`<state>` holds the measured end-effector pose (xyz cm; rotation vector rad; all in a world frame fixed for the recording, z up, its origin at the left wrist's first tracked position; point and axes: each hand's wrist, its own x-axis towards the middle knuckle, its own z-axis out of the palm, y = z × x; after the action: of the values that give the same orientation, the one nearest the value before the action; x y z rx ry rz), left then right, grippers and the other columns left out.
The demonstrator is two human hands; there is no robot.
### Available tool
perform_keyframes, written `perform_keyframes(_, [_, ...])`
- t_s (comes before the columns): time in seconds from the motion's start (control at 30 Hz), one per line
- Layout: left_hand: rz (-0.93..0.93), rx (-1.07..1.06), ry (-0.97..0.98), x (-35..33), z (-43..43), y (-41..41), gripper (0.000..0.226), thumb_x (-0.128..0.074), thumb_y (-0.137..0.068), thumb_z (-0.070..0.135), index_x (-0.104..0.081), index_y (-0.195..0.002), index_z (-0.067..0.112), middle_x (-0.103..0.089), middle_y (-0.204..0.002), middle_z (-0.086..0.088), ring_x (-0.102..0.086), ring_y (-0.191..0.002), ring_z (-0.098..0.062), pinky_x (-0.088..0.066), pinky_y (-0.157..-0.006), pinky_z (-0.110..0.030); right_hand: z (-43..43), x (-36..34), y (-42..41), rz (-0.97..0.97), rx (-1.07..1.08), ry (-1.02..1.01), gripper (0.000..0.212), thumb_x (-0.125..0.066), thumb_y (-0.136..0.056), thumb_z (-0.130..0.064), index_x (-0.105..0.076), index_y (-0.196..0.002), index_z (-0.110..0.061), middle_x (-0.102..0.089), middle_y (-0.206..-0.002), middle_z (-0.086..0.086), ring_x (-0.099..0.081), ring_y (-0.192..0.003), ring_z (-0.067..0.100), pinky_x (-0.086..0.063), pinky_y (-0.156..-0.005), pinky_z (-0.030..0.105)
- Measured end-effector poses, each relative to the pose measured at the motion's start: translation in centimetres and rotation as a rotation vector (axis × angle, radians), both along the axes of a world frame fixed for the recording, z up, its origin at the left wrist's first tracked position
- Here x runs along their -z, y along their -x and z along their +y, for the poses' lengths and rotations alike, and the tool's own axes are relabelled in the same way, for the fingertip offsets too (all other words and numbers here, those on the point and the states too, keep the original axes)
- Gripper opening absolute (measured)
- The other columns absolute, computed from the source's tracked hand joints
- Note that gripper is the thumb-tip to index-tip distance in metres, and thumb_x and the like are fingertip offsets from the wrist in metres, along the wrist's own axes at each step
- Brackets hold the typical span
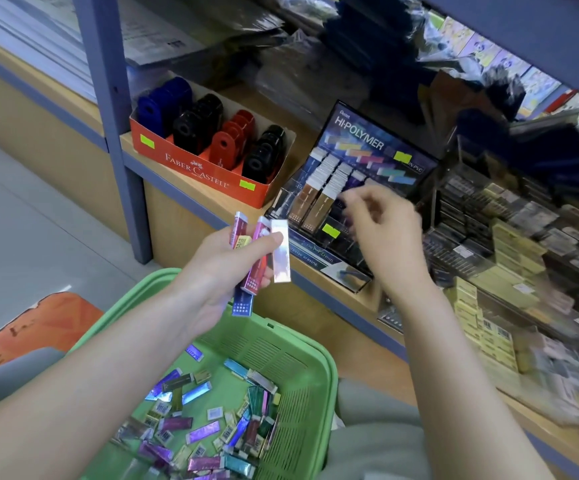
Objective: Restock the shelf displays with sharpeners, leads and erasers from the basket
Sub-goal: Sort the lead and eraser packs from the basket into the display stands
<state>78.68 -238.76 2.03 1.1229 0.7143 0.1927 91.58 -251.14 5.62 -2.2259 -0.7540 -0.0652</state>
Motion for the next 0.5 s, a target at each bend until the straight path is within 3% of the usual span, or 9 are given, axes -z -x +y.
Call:
perform_keyframes(0.1, [-0.021,-0.022,0.017,-0.2,-0.1,-0.2,0.016,-0.067,-0.085,0.022,-0.063,-0.096,0.012,-0.06,-0.06,-0.001,-0.055,-0.044,-0.004,-0.049,-0.047,-0.016,0.0,-0.1,2.6,0.374,-0.163,0.091,0.009,-0.06,-0.091,-0.034,-0.065,-0.095,-0.027,-0.067,-0.084,-0.006,-0.06,-0.067,0.002,-0.051,-0.064,0.021])
perform_keyframes(0.17, [-0.027,-0.023,0.011,-0.1,-0.2,-0.2,0.017,-0.069,-0.084,0.022,-0.063,-0.097,0.013,-0.06,-0.061,0.0,-0.056,-0.045,-0.004,-0.048,-0.046,-0.016,0.2,0.3,3.5,0.461,-0.233,0.126,0.028,-0.069,-0.085,-0.03,-0.063,-0.112,-0.023,-0.068,-0.09,-0.007,-0.064,-0.072,0.006,-0.055,-0.069,0.023])
perform_keyframes(0.3, [-0.011,0.018,-0.017,0.1,-0.2,0.1,0.025,-0.071,-0.081,0.025,-0.063,-0.102,0.012,-0.062,-0.06,0.001,-0.056,-0.047,-0.005,-0.048,-0.047,-0.017,0.6,0.6,3.9,0.45,-0.299,0.105,0.048,-0.074,-0.081,-0.018,-0.052,-0.123,-0.028,-0.063,-0.091,-0.011,-0.061,-0.07,0.004,-0.052,-0.072,0.018])
perform_keyframes(0.4, [0.006,0.042,-0.028,0.1,-0.4,0.2,0.03,-0.072,-0.079,0.024,-0.063,-0.104,0.01,-0.062,-0.058,0.002,-0.056,-0.046,-0.005,-0.048,-0.046,-0.016,0.4,0.8,4.1,0.358,-0.341,0.124,0.036,-0.07,-0.084,-0.015,-0.054,-0.11,-0.034,-0.061,-0.088,-0.007,-0.056,-0.068,0.006,-0.05,-0.07,0.018])
perform_keyframes(0.5, [0.026,0.055,-0.034,0.0,-0.4,0.1,0.032,-0.073,-0.077,0.026,-0.065,-0.104,0.012,-0.064,-0.064,0.002,-0.057,-0.047,-0.004,-0.047,-0.045,-0.016,0.2,0.5,3.9,0.322,-0.347,0.103,0.018,-0.065,-0.089,-0.015,-0.059,-0.097,-0.03,-0.063,-0.083,-0.005,-0.062,-0.069,0.011,-0.053,-0.068,0.023])
